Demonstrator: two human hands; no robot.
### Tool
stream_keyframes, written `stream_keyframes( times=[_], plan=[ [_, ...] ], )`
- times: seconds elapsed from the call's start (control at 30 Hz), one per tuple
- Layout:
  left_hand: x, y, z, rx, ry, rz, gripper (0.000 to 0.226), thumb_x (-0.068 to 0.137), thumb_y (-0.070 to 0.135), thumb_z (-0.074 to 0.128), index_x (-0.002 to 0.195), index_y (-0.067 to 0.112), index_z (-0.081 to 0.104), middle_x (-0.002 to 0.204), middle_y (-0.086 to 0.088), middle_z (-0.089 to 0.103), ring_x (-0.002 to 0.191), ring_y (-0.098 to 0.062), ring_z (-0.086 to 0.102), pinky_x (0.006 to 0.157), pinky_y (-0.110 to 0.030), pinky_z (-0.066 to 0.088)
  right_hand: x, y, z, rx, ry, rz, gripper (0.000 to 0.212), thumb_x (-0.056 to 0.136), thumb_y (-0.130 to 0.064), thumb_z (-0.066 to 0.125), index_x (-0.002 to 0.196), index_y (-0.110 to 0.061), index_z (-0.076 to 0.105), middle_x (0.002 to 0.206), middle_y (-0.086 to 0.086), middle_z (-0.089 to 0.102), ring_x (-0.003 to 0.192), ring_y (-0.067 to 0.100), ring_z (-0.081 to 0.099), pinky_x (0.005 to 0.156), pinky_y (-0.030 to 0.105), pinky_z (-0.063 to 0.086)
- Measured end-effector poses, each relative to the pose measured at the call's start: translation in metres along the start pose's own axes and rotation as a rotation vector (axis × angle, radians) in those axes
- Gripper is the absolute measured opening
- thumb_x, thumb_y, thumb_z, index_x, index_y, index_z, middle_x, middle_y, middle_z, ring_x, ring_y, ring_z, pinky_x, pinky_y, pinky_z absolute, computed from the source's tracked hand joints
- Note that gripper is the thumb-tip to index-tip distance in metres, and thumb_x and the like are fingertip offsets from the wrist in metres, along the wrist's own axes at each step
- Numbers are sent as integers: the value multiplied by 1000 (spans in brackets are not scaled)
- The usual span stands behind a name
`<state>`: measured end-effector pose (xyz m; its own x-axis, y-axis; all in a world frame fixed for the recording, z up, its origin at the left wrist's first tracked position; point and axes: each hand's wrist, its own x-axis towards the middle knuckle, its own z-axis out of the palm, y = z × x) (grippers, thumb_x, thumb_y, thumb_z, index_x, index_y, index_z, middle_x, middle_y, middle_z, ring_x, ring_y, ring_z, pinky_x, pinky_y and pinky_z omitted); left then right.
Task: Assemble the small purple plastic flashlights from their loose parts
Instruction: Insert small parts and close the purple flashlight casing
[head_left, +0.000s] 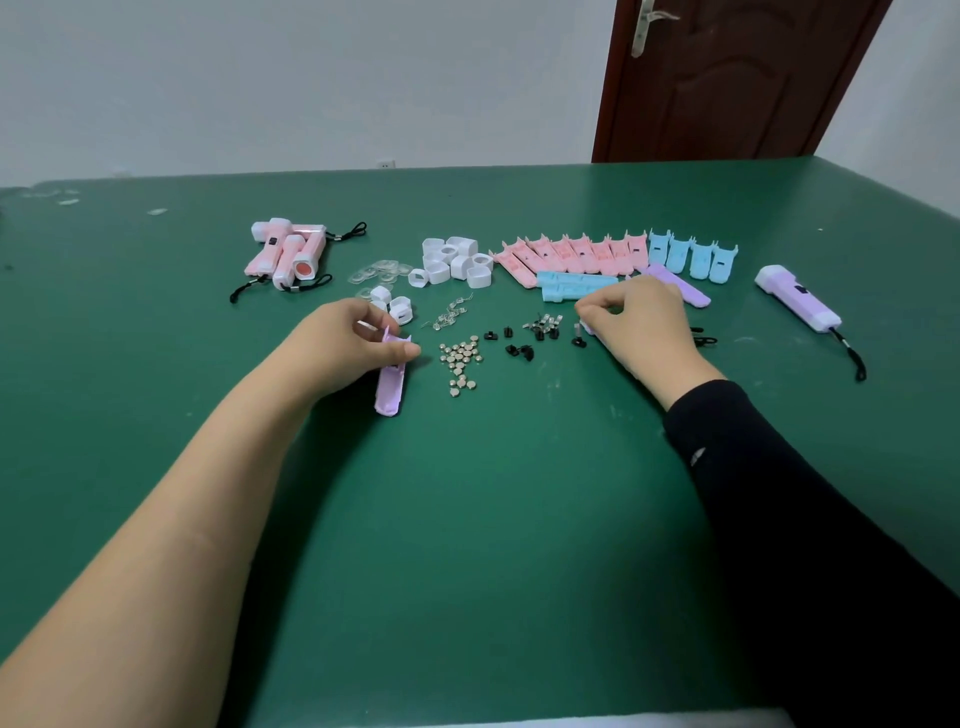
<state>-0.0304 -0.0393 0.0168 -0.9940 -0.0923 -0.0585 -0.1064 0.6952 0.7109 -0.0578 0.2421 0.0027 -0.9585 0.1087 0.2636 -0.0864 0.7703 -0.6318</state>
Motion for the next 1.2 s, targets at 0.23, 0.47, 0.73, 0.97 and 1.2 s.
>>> stream_keyframes(
  times=[0.23,0.47,0.73,0.97,1.2],
  plan=[
    [0,0,-2,100,18,-14,33,78,41,78,102,21,65,98,3,64,85,-15,58,62,-19,37,4,3,-15,-207,-50,117,36,89,-19,60,125,-16,61,102,3,68,87,20,59,79,28,43],
    [0,1,-1,152,55,-7,33,79,39,78,103,21,65,84,10,57,81,-14,56,61,-23,37,0,-2,-18,-238,-108,114,24,84,-1,51,93,-2,73,96,16,70,89,36,63,65,30,50],
    [-3,8,-1,240,236,69,26,88,43,68,105,23,64,82,13,55,81,-14,55,61,-27,36,-1,-9,-24,-336,-155,126,20,87,2,47,83,-2,67,77,15,61,69,26,55,56,23,38],
    [-34,51,22,-763,-28,150,19,100,20,53,115,22,65,100,5,69,81,-3,63,65,-18,53,-21,-60,-16,534,64,-40,29,91,-15,63,120,-11,65,104,0,70,82,3,63,73,13,51],
    [-41,59,36,-904,-368,199,31,102,20,48,132,25,58,114,0,70,86,-13,65,72,-25,55,-41,-86,11,518,143,-103,28,86,-14,64,114,-18,67,75,-13,61,65,4,56,73,19,50]
  ],
)
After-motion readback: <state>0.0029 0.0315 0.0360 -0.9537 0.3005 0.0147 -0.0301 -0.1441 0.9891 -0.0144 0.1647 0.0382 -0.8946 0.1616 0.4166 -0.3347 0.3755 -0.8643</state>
